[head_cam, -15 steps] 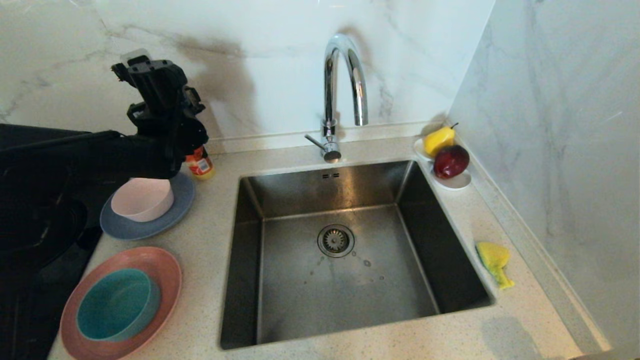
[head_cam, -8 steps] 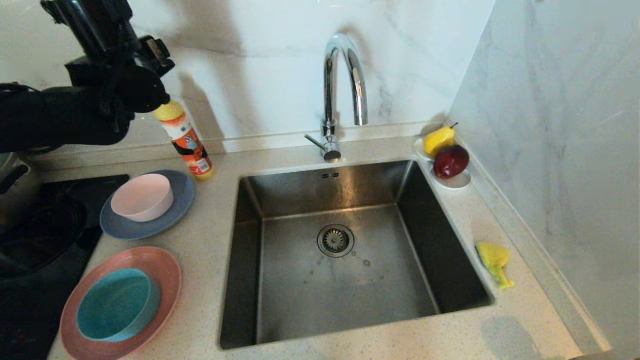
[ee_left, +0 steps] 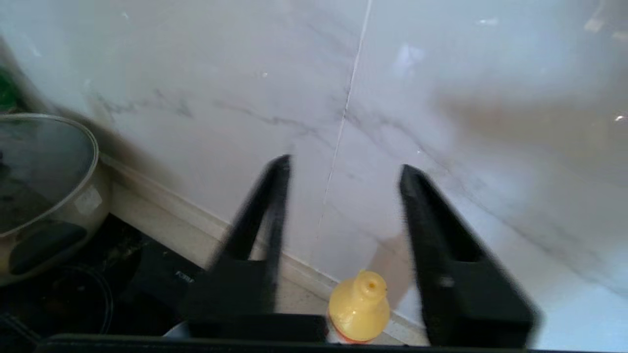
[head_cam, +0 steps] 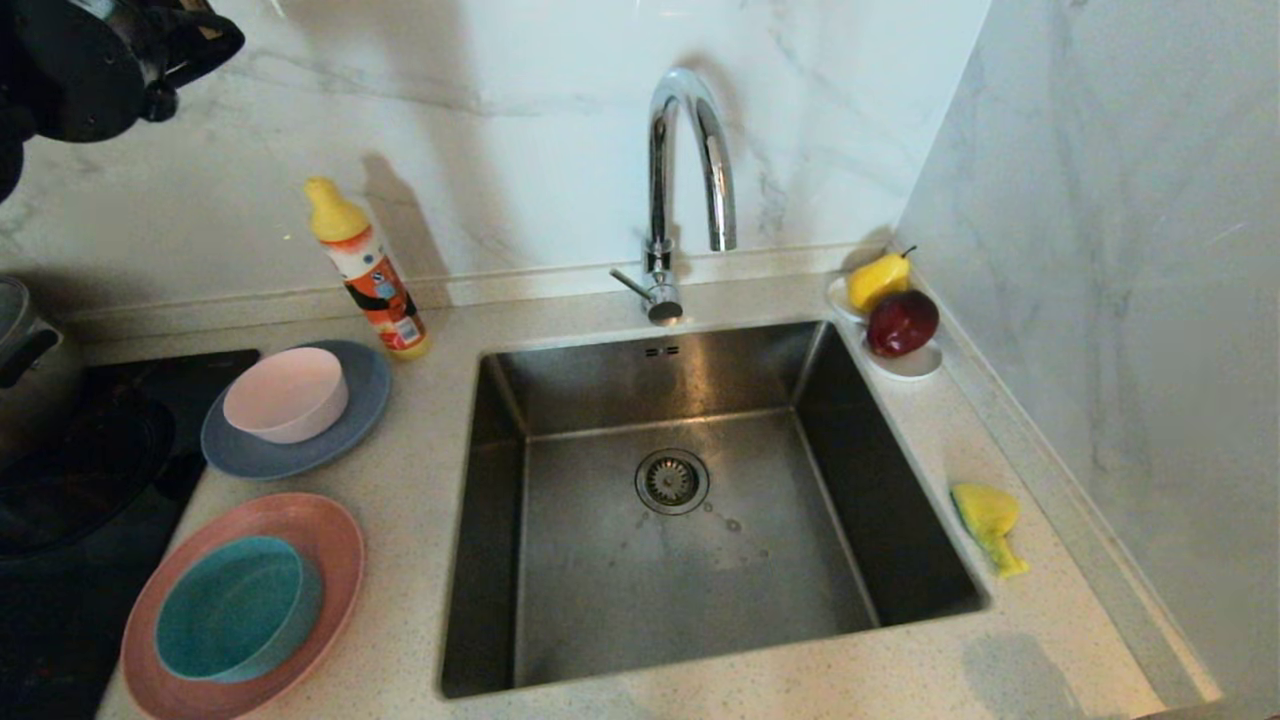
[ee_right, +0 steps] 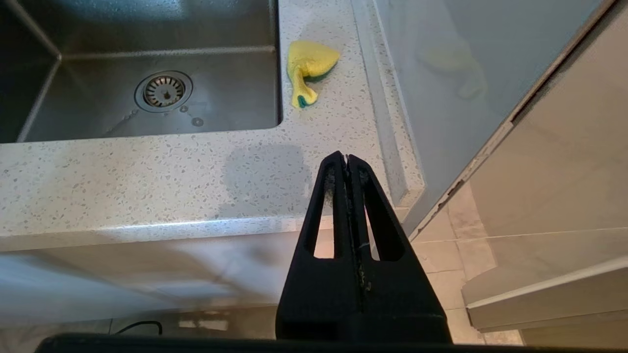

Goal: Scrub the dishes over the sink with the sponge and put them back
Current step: Turn on the faucet

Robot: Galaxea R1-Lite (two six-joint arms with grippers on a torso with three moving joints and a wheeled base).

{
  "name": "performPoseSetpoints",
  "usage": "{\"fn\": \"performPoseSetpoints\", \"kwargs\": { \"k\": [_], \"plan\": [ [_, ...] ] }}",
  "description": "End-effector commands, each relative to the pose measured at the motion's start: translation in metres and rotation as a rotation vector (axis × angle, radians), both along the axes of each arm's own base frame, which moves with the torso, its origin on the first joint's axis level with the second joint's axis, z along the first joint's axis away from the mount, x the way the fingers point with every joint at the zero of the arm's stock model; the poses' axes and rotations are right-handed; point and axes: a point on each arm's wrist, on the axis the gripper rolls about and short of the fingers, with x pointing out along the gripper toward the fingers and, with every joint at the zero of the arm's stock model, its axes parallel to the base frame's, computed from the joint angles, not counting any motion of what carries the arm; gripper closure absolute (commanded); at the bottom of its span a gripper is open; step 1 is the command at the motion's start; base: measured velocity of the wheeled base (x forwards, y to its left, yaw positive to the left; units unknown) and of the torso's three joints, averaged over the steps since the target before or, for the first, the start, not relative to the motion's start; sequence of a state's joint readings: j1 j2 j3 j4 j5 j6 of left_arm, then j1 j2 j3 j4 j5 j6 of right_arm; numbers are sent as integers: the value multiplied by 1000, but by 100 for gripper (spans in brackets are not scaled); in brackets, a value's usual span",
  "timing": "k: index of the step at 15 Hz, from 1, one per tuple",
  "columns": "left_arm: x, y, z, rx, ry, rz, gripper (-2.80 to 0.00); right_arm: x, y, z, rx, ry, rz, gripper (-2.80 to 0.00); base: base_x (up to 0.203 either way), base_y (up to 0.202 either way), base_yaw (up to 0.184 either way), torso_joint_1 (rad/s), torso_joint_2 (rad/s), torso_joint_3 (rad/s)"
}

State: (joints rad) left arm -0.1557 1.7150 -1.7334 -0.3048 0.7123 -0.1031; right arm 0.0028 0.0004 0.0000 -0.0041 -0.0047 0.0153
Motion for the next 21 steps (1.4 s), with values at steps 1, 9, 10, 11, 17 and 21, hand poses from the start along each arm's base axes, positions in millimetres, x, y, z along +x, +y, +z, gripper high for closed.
{"fn": "performPoseSetpoints", "kwargs": {
  "k": [1,9,10,11,17,21],
  "plan": [
    [-18,-6,-1,8,40,-100,0,0,0,0,0,-1,2,0,0,0,0,0,0,0],
    [-110,-51,-25,92,309,-946,0,0,0,0,0,-1,0,0,0,0,0,0,0,0],
    [-93,-59,-35,87,355,-956,0,0,0,0,0,-1,2,0,0,0,0,0,0,0],
    [-79,-67,-44,82,393,-963,0,0,0,0,0,-1,0,0,0,0,0,0,0,0],
    [4,-105,-95,4,453,-1062,0,0,0,0,0,-1,0,0,0,0,0,0,0,0],
    [53,-123,-124,-3,396,-1063,0,0,0,0,0,-1,0,0,0,0,0,0,0,0]
  ]
}}
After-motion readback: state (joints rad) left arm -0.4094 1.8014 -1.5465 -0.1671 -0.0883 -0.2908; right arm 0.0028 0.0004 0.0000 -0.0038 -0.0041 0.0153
